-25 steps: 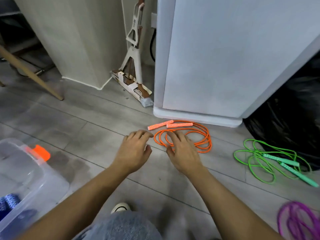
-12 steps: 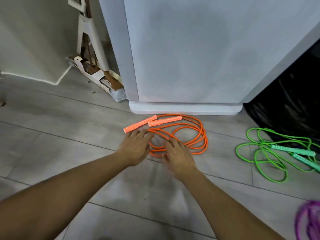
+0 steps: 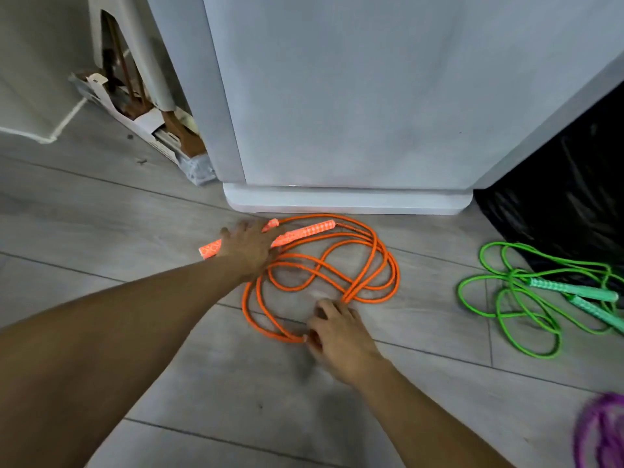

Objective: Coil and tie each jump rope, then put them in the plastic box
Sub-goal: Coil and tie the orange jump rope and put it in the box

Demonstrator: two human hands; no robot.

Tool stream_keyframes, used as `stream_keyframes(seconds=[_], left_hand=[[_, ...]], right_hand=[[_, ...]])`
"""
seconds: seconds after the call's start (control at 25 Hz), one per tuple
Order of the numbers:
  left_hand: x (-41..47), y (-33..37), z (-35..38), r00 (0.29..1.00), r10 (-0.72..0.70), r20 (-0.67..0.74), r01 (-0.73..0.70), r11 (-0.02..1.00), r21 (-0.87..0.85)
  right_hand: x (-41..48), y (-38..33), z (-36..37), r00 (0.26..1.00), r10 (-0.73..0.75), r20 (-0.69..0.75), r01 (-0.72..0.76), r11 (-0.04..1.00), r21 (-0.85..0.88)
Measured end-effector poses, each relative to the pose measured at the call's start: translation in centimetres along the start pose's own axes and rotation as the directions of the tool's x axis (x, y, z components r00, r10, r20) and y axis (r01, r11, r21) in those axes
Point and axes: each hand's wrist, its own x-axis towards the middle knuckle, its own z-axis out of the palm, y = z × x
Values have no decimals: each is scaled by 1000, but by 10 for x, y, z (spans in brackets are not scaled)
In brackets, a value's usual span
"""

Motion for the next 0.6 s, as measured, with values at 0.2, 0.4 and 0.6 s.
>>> stream_keyframes(seconds=[0.2,0.4,0.6], left_hand=[[-32,-12,18,996,-91,0,91,995,-38],[-81,-21,32,991,-100,89,100,995,-5],[-129,-20,29,983,-54,174,63,997,-46]], right_hand=[[-45,36,13,995,98,21,-93,983,-161],[-72,63,-3,876,466,123,-412,856,-311],[-74,27,-31,847,505,166,-462,854,-240]])
